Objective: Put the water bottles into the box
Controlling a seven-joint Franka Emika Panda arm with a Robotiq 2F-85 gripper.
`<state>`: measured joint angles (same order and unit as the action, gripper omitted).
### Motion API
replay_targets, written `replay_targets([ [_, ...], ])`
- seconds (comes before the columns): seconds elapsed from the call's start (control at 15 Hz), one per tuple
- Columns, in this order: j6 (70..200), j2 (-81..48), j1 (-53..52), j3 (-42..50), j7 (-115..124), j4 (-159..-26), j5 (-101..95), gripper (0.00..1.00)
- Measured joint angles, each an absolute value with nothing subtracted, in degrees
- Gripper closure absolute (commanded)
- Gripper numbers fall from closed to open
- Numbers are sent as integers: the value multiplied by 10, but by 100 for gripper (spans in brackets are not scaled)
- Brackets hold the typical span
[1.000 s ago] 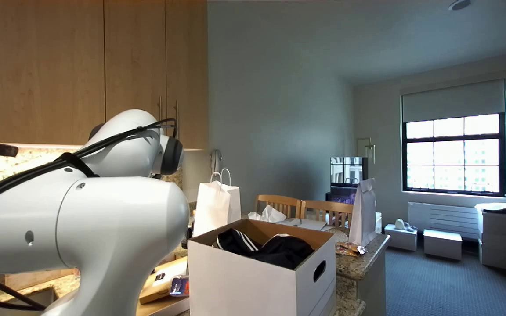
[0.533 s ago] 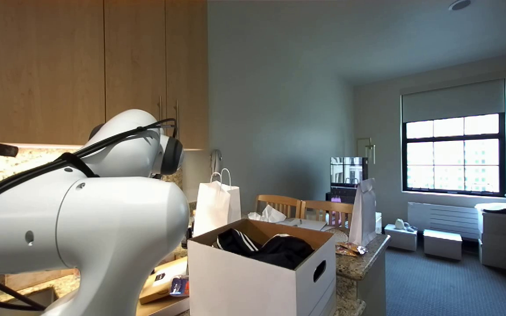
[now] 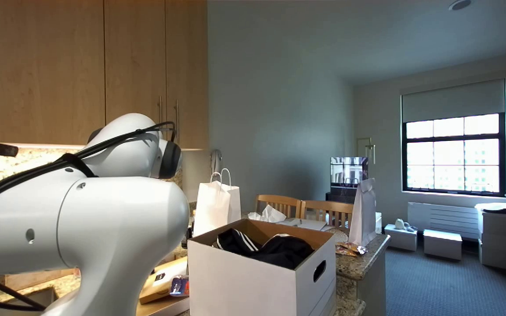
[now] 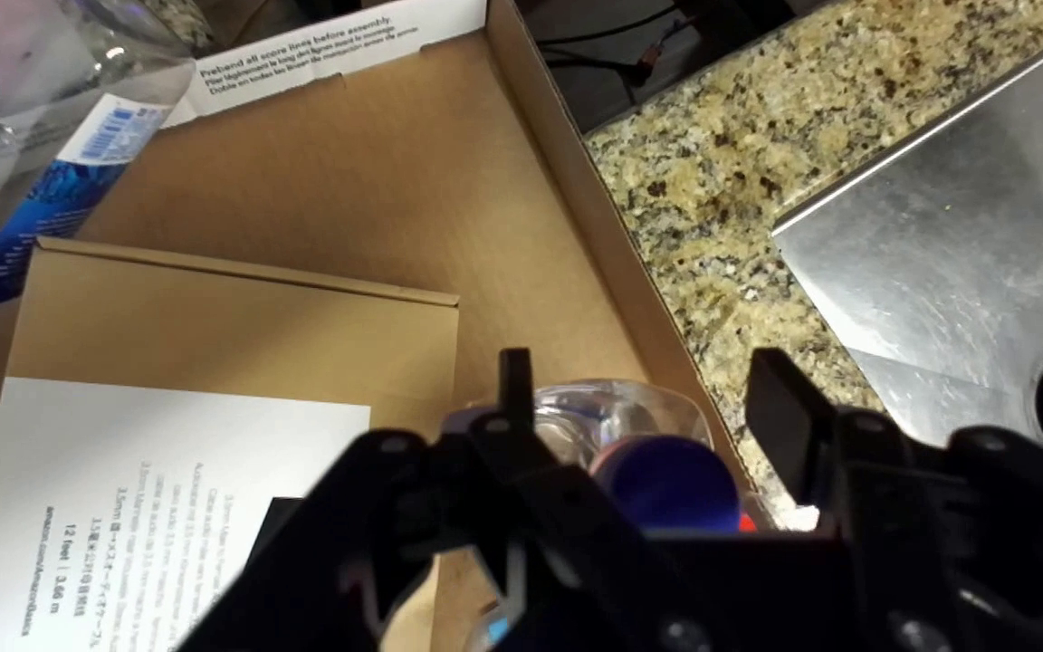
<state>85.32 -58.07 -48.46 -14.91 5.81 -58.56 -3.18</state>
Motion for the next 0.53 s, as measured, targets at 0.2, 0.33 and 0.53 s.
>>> replay_targets([
  [0.2,850,-594,-491,-147,58,-562,-41,47],
  [0.33,849,-601,-495,-146,58,-549,-48,61],
  [0.53,848,-606,-502,-143,58,-534,-54,80],
])
